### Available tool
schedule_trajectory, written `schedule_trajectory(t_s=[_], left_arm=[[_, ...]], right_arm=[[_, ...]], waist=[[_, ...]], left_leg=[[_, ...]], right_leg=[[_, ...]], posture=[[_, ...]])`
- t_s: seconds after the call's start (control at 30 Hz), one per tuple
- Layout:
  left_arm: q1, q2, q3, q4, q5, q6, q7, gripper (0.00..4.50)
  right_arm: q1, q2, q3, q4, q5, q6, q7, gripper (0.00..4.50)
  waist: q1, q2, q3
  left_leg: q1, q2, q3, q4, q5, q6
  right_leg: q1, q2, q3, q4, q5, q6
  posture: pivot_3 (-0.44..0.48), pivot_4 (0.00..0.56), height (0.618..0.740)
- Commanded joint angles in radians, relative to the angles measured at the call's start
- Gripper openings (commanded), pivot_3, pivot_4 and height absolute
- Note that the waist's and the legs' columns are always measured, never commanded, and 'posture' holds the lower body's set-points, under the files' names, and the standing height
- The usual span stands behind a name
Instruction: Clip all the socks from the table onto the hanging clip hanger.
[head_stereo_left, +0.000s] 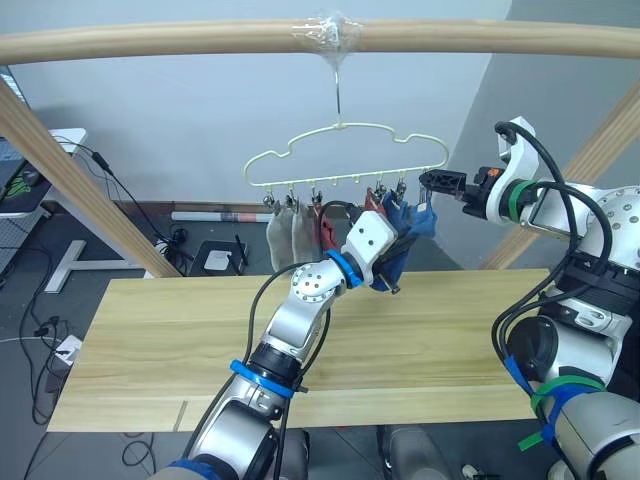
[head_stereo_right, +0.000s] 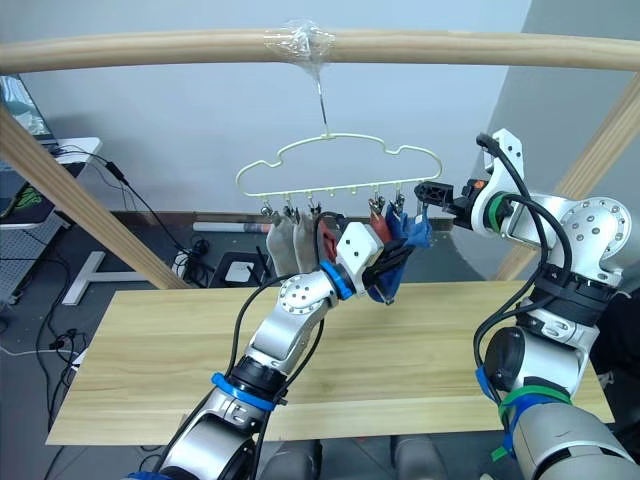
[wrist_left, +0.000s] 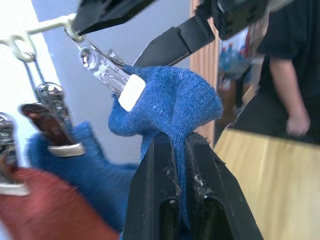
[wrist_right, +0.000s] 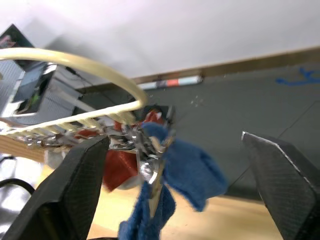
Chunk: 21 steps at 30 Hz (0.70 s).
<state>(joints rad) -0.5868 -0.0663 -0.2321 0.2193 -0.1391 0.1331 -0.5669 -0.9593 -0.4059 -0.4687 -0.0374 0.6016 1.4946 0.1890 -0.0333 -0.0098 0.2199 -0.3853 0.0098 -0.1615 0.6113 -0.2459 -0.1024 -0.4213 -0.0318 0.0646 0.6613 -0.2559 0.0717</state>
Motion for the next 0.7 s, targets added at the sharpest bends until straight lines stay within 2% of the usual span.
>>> schedule_trajectory(t_s=[0.03, 0.23, 0.37, 0.47, 0.57, 0.67, 0.7], left_arm=[[-0.009, -0.025, 0.03, -0.023, -0.06, 0.066, 0.01, 1.47], [0.02, 0.006, 0.034, -0.039, -0.073, 0.114, -0.006, 3.3], [0.113, 0.147, 0.026, -0.108, -0.022, 0.073, -0.056, 4.47], [0.207, 0.311, 0.114, -0.224, -0.055, 0.091, -0.107, 4.47], [0.293, 0.462, 0.199, -0.325, -0.108, 0.137, -0.172, 4.47], [0.348, 0.572, 0.26, -0.388, -0.134, 0.181, -0.202, 4.47], [0.381, 0.647, 0.324, -0.406, -0.154, 0.207, -0.232, 4.47]], right_arm=[[0.057, -0.049, 0.05, -0.093, 0.007, -0.085, 0.061, 4.5], [0.148, -0.09, 0.083, -0.148, 0.018, -0.139, 0.106, 4.5], [0.325, -0.2, 0.186, -0.219, -0.009, -0.269, 0.233, 4.5], [0.456, -0.284, 0.256, -0.251, -0.052, -0.424, 0.34, 4.5], [0.528, -0.334, 0.288, -0.251, -0.087, -0.557, 0.423, 4.5], [0.579, -0.382, 0.318, -0.241, -0.132, -0.69, 0.503, 4.5], [0.612, -0.404, 0.325, -0.246, -0.15, -0.765, 0.554, 4.5]], waist=[[-0.002, 0.0, 0.0], [-0.004, 0.0, 0.0], [-0.003, 0.0, 0.0], [-0.006, 0.0, 0.0], [-0.009, 0.0, 0.0], [-0.001, -0.001, 0.001], [0.001, -0.001, 0.001]], left_leg=[[0.0, 0.0, 0.0, 0.0, 0.0, 0.0], [0.001, 0.0, 0.001, 0.001, 0.0, 0.0], [0.001, 0.0, 0.0, 0.001, 0.0, 0.0], [0.001, 0.0, 0.001, 0.0, 0.0, 0.0], [0.001, 0.001, 0.001, 0.0, 0.0, 0.0], [0.002, 0.001, 0.001, 0.001, 0.0, -0.001], [0.002, 0.001, 0.001, 0.001, 0.0, -0.001]], right_leg=[[0.0, 0.0, 0.0, 0.0, 0.0, 0.0], [0.0, 0.0, 0.001, 0.001, 0.0, 0.0], [0.001, 0.0, 0.0, 0.0, 0.0, 0.0], [0.0, 0.0, 0.001, 0.0, 0.0, 0.0], [0.0, 0.0, 0.001, 0.0, 0.0, 0.001], [0.001, 0.001, 0.001, 0.0, -0.003, 0.005], [0.001, 0.001, 0.001, 0.0, -0.003, 0.006]], posture=[[0.021, 0.191, 0.74], [0.016, 0.189, 0.74], [0.018, 0.187, 0.74], [0.034, 0.188, 0.74], [0.05, 0.192, 0.74], [0.087, 0.195, 0.74], [0.087, 0.195, 0.74]])
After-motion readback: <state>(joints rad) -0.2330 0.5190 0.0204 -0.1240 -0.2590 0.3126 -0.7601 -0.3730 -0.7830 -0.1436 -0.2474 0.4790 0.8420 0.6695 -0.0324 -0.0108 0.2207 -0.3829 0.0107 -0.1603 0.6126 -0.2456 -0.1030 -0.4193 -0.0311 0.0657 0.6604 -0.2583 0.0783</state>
